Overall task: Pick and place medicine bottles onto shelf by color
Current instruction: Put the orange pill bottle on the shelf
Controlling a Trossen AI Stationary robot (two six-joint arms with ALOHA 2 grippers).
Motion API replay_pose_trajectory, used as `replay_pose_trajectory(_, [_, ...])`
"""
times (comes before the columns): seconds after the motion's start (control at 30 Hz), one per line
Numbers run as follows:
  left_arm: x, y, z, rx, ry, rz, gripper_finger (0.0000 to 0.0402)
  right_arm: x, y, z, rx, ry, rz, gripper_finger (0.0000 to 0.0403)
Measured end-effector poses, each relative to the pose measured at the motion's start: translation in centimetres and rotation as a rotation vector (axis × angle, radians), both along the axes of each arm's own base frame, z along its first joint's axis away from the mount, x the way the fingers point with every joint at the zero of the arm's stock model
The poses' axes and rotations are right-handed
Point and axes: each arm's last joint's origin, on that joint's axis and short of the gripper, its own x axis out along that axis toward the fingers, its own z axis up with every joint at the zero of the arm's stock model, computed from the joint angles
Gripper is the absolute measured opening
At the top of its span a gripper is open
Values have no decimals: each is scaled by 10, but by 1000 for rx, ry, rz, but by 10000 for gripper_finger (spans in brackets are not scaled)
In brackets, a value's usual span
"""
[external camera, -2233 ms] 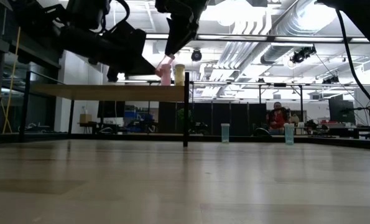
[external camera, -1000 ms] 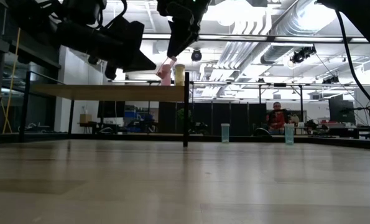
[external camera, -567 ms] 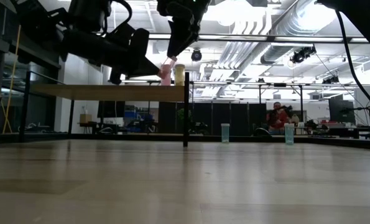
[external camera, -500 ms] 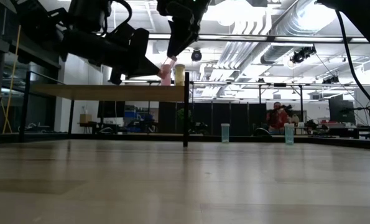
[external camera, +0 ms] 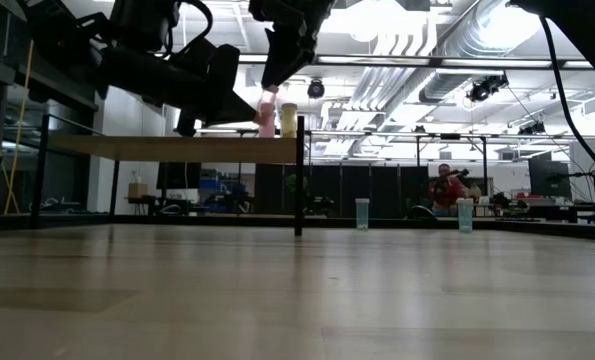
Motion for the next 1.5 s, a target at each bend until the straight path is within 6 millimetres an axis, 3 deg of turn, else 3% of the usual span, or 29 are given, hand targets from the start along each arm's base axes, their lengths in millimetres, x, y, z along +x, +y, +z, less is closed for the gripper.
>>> replay_pose_trajectory(0.77, [0, 0, 0, -3, -4, 12, 0, 4, -6, -1, -20, -25, -27, 104])
replay_pose_trajectory(1.5, [-12, -8, 18, 49, 26, 16, 0, 1, -7, -2, -14, -6, -19, 106])
